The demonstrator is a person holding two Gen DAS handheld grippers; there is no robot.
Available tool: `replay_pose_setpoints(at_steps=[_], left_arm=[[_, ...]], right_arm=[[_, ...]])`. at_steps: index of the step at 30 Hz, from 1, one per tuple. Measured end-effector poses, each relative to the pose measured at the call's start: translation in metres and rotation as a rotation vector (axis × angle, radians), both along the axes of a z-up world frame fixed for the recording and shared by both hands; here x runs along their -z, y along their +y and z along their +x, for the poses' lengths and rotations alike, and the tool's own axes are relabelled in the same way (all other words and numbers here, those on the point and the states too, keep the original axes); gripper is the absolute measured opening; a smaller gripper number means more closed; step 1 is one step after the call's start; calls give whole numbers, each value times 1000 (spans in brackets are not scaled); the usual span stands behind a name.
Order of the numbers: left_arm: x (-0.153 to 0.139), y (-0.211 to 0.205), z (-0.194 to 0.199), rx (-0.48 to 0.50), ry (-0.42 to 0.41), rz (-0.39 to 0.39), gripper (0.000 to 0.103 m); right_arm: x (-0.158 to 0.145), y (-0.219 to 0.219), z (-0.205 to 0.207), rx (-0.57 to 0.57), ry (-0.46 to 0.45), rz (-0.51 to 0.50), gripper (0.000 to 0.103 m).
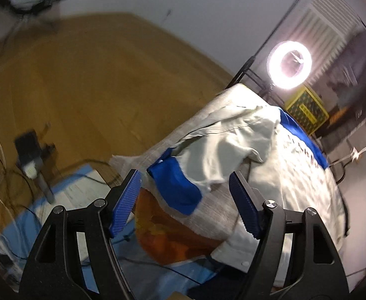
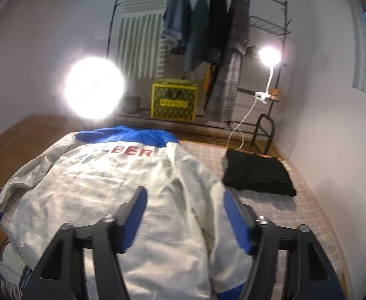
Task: Fold large clothes
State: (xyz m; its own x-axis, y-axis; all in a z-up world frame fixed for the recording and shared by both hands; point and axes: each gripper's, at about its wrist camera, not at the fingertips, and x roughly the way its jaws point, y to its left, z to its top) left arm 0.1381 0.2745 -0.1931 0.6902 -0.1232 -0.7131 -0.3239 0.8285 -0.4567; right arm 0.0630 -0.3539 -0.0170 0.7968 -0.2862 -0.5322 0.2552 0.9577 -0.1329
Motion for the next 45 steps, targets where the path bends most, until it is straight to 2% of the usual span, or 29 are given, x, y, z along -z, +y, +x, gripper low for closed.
replay_pose_setpoints(at_steps=[2,6,10,14,16,19,21,24,28,34,39,42,44,45], left_arm=[[19,16,16,-10,35,-87,75],[48,31,40,-31,92,-182,75],[71,37,61,-57,147,-213,75],[78,35,76,-65,168,-169,73],[78,29,84,-54,178,-146,49],[77,20,94,-12,166,-141,30],[76,17,99,14,161,-127,8],[71,12,100,39,135,-124,3],[60,3,89,62,74,-169,2],[44,-46,68,181,40,-59,2],[59,-70,72,234,84,43,4],[59,-64,63,215,74,2,13],[54,-53,48,171,23,-37,32],[50,-44,39,128,-10,-46,45]], right_arm=[[1,6,5,-21,7,28,59],[8,24,10,-56,21,28,59],[12,37,11,-83,48,29,59],[11,49,8,-113,48,42,59],[10,59,5,-134,45,37,59],[10,74,3,-165,44,32,59],[10,85,2,-196,44,32,59],[9,103,1,-243,40,18,59],[7,128,-5,-304,28,-6,59],[12,146,-5,-354,26,-21,59],[16,146,-1,-357,39,36,59],[15,148,-4,-362,38,37,59],[13,150,-7,-365,34,24,59],[12,149,-9,-364,33,18,59]])
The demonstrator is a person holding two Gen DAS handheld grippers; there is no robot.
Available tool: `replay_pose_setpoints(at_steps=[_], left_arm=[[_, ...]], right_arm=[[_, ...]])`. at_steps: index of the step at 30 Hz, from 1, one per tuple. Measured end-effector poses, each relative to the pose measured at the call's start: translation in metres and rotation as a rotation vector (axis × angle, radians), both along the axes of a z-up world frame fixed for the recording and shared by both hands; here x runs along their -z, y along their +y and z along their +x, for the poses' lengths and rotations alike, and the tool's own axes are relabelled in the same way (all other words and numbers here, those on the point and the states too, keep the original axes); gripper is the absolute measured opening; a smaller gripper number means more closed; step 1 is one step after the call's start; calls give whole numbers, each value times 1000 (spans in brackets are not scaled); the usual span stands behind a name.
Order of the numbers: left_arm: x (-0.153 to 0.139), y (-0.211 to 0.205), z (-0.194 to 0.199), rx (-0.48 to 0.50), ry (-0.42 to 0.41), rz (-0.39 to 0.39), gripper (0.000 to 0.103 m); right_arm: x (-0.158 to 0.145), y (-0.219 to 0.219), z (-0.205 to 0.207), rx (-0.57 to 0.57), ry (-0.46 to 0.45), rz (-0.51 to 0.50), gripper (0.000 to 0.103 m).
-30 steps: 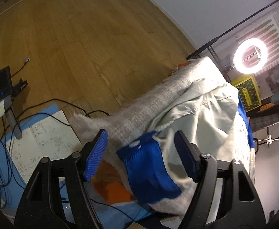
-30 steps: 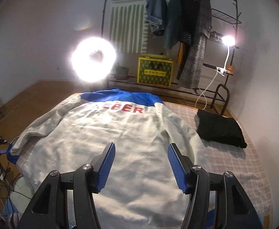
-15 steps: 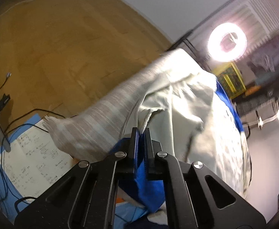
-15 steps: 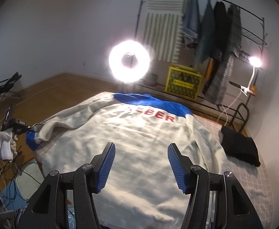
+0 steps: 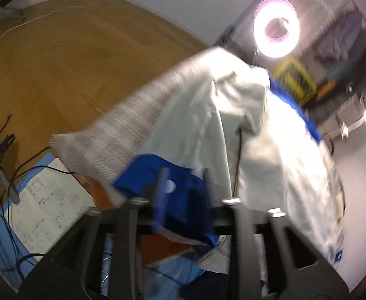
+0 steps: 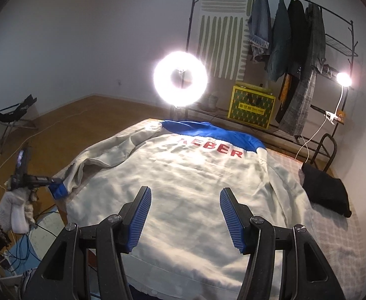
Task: Fold large clothes
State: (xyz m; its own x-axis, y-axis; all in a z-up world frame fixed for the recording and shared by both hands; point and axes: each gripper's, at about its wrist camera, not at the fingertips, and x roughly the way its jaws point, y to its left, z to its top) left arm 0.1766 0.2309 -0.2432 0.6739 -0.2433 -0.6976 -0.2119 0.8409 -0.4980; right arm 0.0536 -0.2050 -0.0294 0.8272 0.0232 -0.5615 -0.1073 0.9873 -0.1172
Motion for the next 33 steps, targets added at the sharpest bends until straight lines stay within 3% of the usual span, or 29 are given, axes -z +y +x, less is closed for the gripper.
replay_pose_setpoints(at_steps=[2,4,9,14,15,18,19,22,28,33], left_arm=[[-2,16,-12,-64,-36,-12,49],[5,30,-10,-94,-12,-22,49],[33,35,7,-60,72,-47,49],[43,23,16,-27,87,-36,49],[43,22,17,-26,84,-37,45],[41,18,22,9,87,-19,10],[41,18,24,24,84,-27,5],[27,27,23,38,44,-50,4],[-28,81,21,-36,-97,-140,3],[-77,86,29,17,-186,-82,3]], right_arm=[[0,-2,-2,4,4,4,59],[1,-3,0,5,15,20,59],[6,-4,10,-2,60,91,59],[10,6,21,-34,80,114,59],[12,8,25,-44,88,124,59],[18,19,42,-62,115,154,59],[20,22,46,-66,122,162,59],[26,37,66,-100,149,206,59],[49,84,127,-199,230,282,39],[85,138,195,-279,314,347,33]])
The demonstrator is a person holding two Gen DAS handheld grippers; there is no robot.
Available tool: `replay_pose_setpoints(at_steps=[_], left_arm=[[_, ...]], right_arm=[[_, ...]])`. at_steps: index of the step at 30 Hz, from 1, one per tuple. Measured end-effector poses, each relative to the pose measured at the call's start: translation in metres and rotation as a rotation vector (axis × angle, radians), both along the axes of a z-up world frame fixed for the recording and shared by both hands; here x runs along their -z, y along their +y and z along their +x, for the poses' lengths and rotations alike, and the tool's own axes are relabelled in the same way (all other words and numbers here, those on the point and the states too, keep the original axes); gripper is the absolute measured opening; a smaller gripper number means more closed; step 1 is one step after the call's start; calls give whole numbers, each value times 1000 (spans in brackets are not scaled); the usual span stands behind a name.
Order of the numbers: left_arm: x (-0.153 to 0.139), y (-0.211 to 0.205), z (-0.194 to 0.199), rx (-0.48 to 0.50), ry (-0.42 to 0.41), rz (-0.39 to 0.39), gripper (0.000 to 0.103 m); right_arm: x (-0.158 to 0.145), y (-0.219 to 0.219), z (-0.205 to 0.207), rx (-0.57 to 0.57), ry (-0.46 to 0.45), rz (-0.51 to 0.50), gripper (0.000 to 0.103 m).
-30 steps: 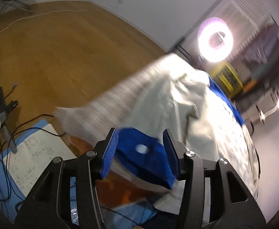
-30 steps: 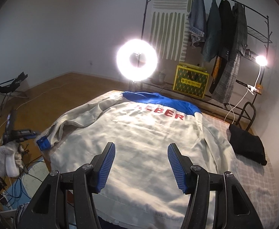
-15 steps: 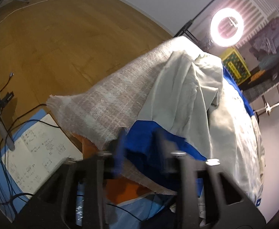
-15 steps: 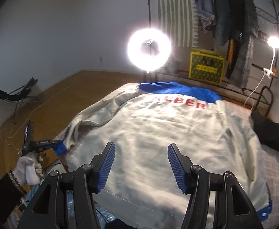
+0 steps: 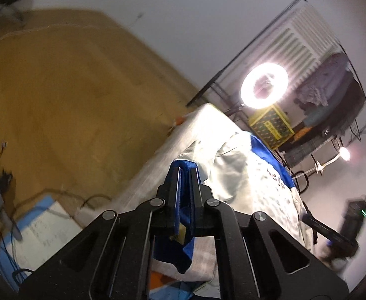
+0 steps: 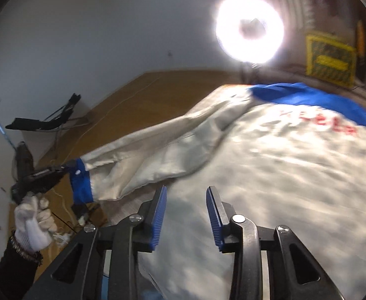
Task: Fold large clothes
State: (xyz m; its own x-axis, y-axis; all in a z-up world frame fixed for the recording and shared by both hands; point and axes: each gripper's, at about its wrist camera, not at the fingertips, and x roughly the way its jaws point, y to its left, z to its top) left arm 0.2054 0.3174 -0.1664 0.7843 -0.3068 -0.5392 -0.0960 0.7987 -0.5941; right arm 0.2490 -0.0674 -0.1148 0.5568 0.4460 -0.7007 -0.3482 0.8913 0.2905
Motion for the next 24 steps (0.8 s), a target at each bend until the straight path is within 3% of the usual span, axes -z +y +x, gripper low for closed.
replay_pose_setpoints(at_steps=[6,12,14,18,24], left_arm=[[-20,-31,-5,87,-62,53,3],[-23,-55,-12,133,-78,59,3],[-25,-62,-15,147,-79,79,3],[-31,-77,-23,183,-101,90,3],[-40,-124,-41,283,-130,161,2]], right_arm=[[71,47,78,-7,164,104,34],[124,68,115,42,289,167,34],[131,75,117,28,311,134,34],[106,62,103,-28,272,162,36],[50,7,59,-82,152,169,53]])
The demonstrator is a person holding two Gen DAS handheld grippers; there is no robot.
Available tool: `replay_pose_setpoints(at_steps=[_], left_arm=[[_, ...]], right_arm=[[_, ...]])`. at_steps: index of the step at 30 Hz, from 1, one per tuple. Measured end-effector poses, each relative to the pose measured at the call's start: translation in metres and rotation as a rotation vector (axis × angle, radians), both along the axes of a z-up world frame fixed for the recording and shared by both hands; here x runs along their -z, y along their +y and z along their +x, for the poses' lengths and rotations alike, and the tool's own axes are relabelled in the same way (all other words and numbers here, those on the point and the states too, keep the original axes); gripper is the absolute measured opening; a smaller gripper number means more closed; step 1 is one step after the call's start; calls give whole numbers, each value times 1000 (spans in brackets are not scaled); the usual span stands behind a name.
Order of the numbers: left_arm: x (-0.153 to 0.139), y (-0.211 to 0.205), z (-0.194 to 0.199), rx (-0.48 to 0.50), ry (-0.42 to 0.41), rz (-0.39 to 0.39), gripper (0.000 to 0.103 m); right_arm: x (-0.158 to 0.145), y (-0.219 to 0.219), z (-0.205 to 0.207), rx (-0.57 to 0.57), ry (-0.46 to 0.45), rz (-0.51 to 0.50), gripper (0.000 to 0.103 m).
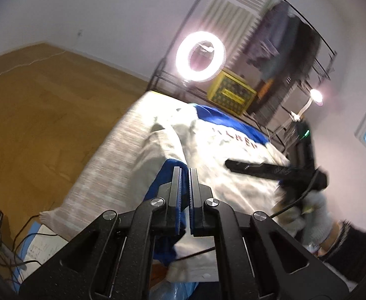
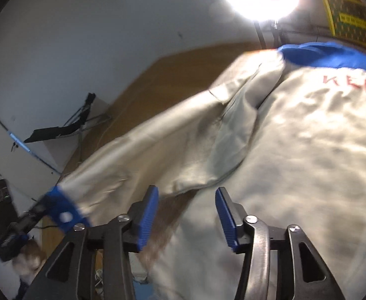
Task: Fold large clothes
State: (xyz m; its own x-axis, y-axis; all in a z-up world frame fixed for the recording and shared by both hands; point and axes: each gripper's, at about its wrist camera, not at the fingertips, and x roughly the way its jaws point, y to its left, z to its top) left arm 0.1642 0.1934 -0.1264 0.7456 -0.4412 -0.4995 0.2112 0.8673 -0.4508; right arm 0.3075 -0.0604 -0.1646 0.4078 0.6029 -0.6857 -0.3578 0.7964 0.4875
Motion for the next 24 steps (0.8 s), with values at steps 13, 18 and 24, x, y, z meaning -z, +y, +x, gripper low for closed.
replay_pose_setpoints(at_steps=[13,18,24], left_arm=[[18,-80,-53,163,9,57,0],[21,-46,-62,97,30,3,0],[15,3,-93,59,16,20,0]], right_arm=[[-35,-25,12,25,27,14,53],[-37,-14,13,-3,6,-7,53],[-76,-9,-32,-29,-174,-156,53]])
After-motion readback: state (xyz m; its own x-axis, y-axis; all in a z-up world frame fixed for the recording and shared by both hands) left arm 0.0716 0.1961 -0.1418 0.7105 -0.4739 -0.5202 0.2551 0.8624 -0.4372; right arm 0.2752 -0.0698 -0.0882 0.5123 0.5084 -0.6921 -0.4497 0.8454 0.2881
